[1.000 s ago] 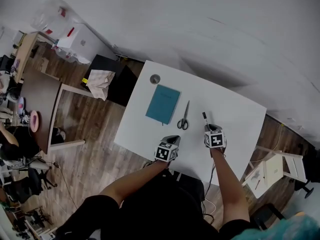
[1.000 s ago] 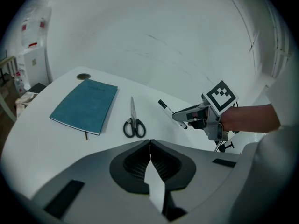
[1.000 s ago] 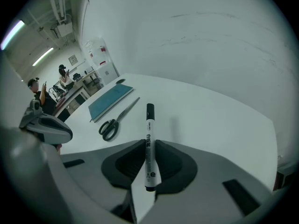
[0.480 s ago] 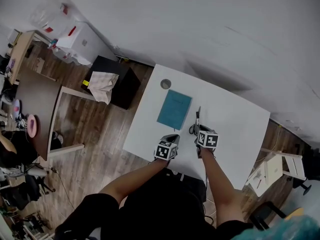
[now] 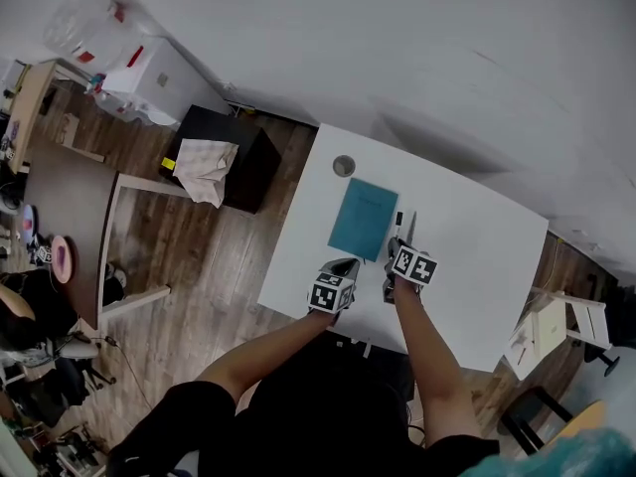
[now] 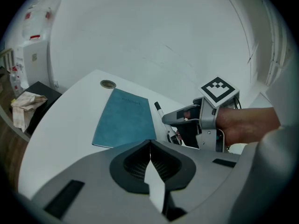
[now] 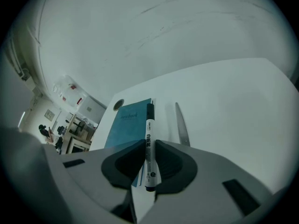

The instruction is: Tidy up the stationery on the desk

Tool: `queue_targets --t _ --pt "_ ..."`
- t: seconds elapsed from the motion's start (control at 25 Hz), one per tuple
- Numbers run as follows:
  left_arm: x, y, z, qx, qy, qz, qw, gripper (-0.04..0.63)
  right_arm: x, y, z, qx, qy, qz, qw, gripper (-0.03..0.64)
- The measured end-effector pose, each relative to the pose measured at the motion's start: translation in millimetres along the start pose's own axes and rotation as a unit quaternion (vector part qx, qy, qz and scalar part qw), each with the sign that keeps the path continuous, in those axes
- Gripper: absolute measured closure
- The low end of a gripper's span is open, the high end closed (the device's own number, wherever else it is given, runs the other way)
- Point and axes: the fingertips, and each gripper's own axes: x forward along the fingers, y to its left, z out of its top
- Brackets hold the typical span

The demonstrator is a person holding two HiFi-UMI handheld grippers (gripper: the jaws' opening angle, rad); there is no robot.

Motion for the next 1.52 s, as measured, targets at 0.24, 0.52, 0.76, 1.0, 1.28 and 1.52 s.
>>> queue_targets --t 0.24,0.52,0.76,1.0,1.28,1.52 --pt "2.7 9.7 3.9 0.007 0.009 -0.010 0.9999 0.581 16.2 -2.8 -2.2 0.070 -0.007 -0.013 0.997 0.536" --pt "4.7 17.6 5.9 0.003 0.015 -0.012 0.9998 0.581 27.5 -8.5 -2.7 0.088 -0.004 -0.026 0.996 0.535" --pt "3.9 20.9 1.9 -0.007 0.016 -0.012 0.9998 0.581 29.8 -8.4 -5.3 0.060 0.006 -0.029 0.998 0.535" --pt "4.3 19.2 2.5 -0.013 0.011 -0.019 0.9997 0.581 30.4 -6.5 -5.0 0.055 0.001 -0.020 0.998 0.535" --pt "1.6 17.8 -0.5 -0.016 0.008 -0.021 0.9996 0.581 27.8 -5.0 -6.9 0.055 -0.005 -0.019 0.998 0.535" --pt "-0.9 16.9 -5.7 -0.012 0.008 -0.019 0.9997 0.581 25.5 -4.2 -12.1 0.048 0.002 -0.014 0.999 0.535"
